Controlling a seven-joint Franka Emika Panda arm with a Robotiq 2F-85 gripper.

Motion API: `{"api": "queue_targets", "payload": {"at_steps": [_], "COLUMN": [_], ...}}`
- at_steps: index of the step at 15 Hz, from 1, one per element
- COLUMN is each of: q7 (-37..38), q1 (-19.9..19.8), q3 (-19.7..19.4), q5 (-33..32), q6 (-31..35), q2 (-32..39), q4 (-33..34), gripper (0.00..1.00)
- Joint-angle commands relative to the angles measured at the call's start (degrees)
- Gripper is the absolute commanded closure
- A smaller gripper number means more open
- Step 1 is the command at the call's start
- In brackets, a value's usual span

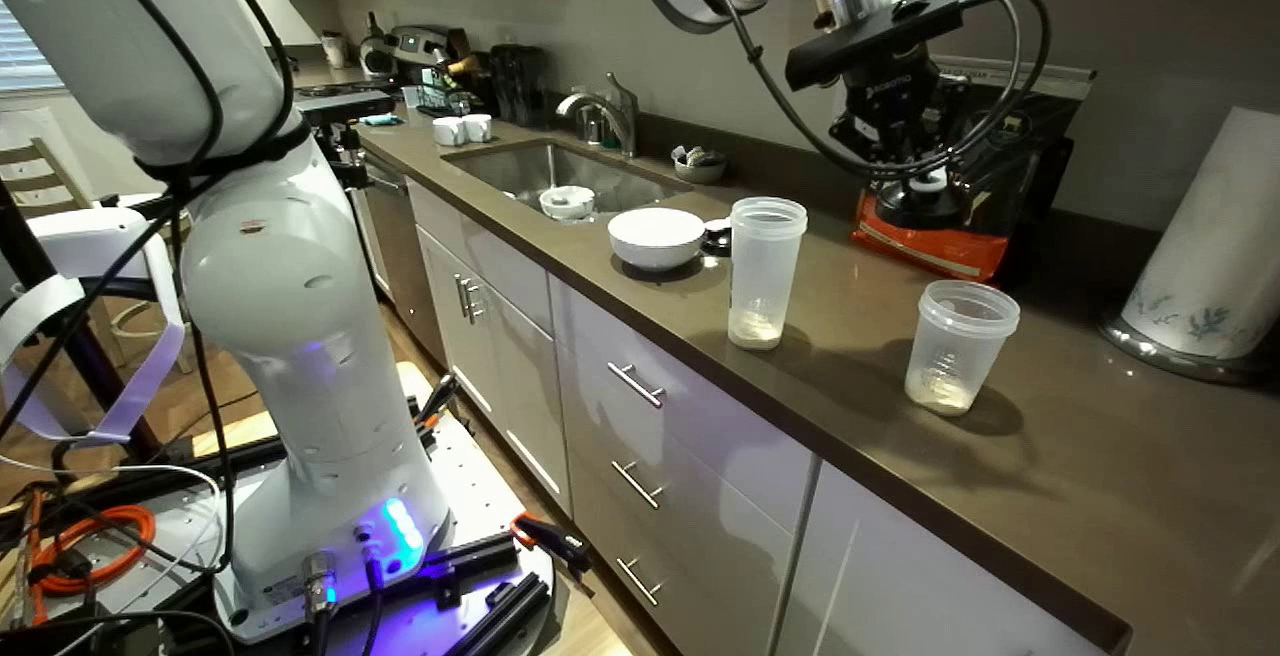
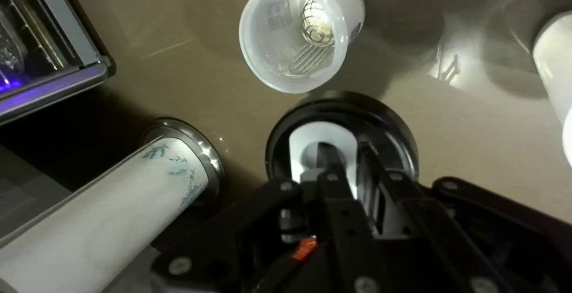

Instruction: Put the black lid on top of the bottle on the right

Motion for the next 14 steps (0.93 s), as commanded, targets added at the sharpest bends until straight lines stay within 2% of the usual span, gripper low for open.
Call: {"api": "queue_targets", "payload": {"at_steps": [1, 8, 14], "q7": [2.4, 4.4, 6.0], "q1": [-1.0, -1.6, -1.8], "q3": [-0.5, -1.5, -1.7], "q5": [-0.4, -0.1, 0.2], "q6": [-2.0, -4.1, -4.8], "q2": [2.9, 7.7, 8.3], "q4": [3.6, 8.3, 8.2], "gripper": [0.95, 0.95, 0.95]}}
